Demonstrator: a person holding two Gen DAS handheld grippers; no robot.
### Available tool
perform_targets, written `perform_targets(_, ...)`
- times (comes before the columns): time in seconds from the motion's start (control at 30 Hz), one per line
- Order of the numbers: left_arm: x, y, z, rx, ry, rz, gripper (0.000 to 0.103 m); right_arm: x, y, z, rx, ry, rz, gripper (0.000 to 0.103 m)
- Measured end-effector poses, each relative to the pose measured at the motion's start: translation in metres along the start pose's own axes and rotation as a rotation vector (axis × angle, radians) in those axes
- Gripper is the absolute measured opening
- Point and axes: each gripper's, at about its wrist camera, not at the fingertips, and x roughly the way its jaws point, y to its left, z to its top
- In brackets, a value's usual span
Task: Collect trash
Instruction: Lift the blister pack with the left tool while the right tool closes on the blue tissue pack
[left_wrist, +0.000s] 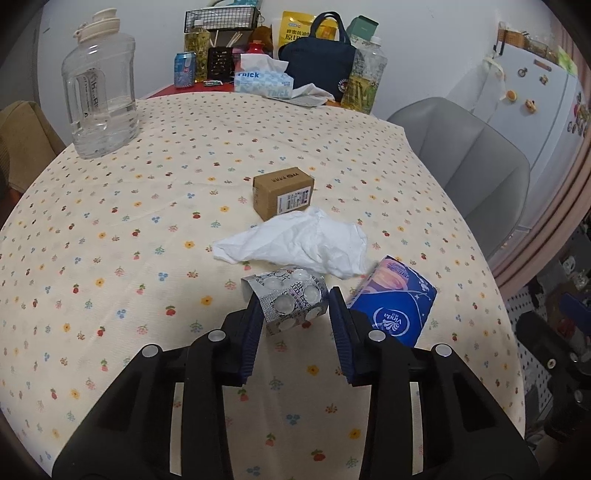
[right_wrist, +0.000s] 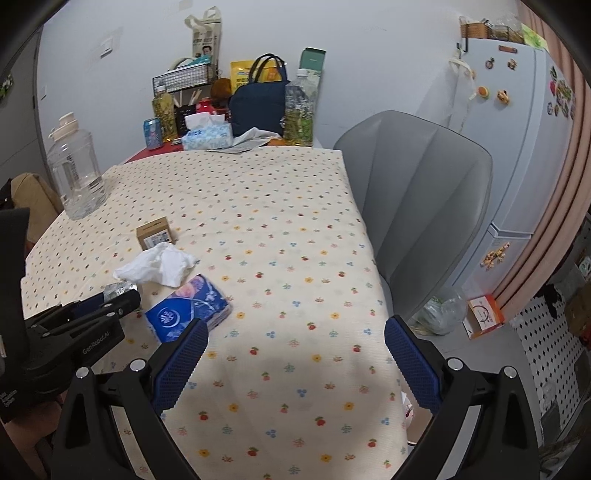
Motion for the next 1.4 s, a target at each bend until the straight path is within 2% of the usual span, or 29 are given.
perform_targets(0.2, -0.013, 0.016, -0.004, -0.019, -0.014, 0.030, 0.036, 0.003, 0.019, 0.000, -0.026, 0.005, 0.037, 0.094)
perform_targets(0.57, -0.019, 0.052, -0.003, -0.067, -0.038, 0.144, 0.036, 0.023, 0.056, -0.004, -0.072, 0.047, 0.123, 0.091)
perform_targets(0.93, -0.011, 0.060, 0.000, -0.078, -0.036, 0.161, 0.036, 0.057, 0.074, -0.011, -0.102, 0.138, 0.128, 0.081)
perform_targets(1.03, -0.010, 0.060, -0.001, -0.077, -0.035, 0.159, 0.036, 0.064, 0.073, -0.014, -0.078, 0.166, 0.147, 0.073)
perform_targets(1.1, -0.011, 0.060, -0.001, -0.074, -0.034, 0.160, 0.036, 0.067, 0.072, -0.016, -0.066, 0.183, 0.180, 0.056)
perform_targets(1.13, -0.011, 0.060, -0.001, -0.072, -0.034, 0.162, 0.036, 0.067, 0.073, -0.016, -0.067, 0.184, 0.203, 0.051)
perform_targets(1.2, -0.011, 0.059, -0.001, -0.070, -0.035, 0.165, 0.036, 0.064, 0.077, -0.016, -0.087, 0.183, 0.217, 0.034)
perform_targets(1.3, -0.012, 0.056, -0.001, -0.067, -0.037, 0.163, 0.036, 0.060, 0.078, -0.016, -0.101, 0.184, 0.231, 0.024)
perform_targets(1.4, -0.014, 0.051, 0.000, -0.060, -0.040, 0.160, 0.036, 0.055, 0.075, -0.016, -0.094, 0.184, 0.238, 0.022)
